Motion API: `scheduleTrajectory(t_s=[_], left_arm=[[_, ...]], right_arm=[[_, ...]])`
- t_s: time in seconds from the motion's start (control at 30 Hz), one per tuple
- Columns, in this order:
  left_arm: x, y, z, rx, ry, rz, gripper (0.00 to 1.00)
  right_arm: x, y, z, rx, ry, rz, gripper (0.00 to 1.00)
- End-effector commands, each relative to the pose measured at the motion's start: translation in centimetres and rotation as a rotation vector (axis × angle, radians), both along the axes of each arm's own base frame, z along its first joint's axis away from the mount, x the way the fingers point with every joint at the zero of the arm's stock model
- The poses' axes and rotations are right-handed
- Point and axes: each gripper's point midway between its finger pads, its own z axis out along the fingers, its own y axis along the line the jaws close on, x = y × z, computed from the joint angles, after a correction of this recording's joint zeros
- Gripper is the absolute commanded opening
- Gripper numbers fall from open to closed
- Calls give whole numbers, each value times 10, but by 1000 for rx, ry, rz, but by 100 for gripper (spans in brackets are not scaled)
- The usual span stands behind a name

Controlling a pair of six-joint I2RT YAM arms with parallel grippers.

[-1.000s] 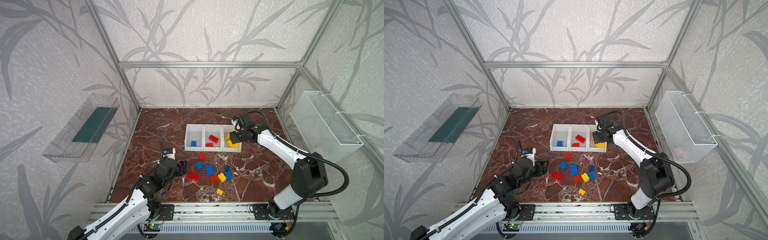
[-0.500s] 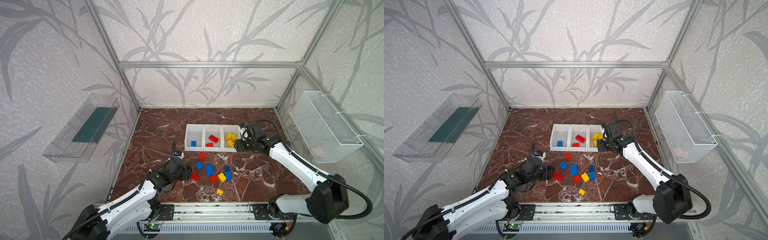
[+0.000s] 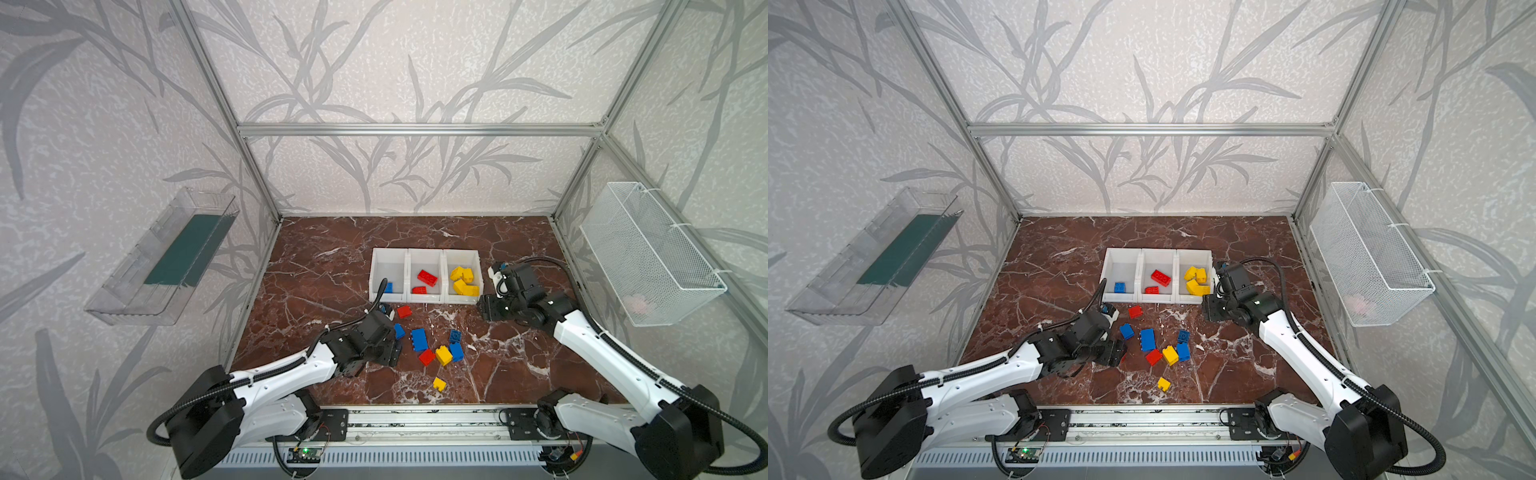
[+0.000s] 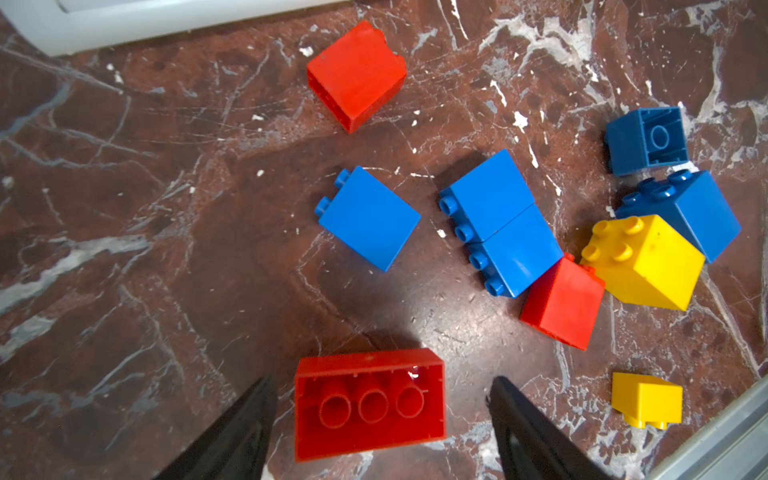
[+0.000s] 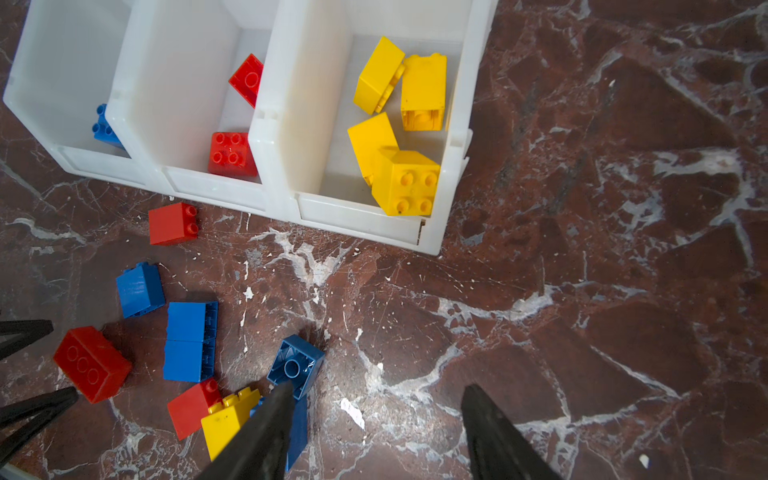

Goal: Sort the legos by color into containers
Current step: 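Lower the left gripper onto a long red brick while the right arm withdraws, then carry the red brick with the left gripper into the middle compartment and release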

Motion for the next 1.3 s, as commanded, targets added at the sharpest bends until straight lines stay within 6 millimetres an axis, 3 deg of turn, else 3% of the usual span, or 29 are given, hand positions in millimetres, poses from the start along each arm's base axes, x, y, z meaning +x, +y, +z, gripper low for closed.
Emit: scheduleTrajectory(t_s=[0.0, 0.5, 0.73, 0.87, 0.97, 1.13, 1.27], left_arm=[[0, 3, -2, 82, 13, -16, 83], [-6, -6, -23, 200, 99, -76, 81], [-6, -14, -29, 219, 119, -107, 65], [1, -27, -20, 196, 109, -123, 57], [17, -43, 0, 177, 57, -135, 57], [71, -73, 53, 181, -108, -140, 57], [120, -92, 75, 174, -160, -146, 57]], right_arm=[[-1, -2, 1, 9, -12, -19, 66], [-8, -4, -10, 16, 13, -31, 66], [-10, -6, -10, 17, 13, -41, 66], [-12, -7, -9, 17, 10, -44, 66], [-16, -8, -7, 18, 12, -44, 66], [-21, -13, 1, 19, -13, -45, 66], [-24, -16, 6, 21, -32, -50, 66]])
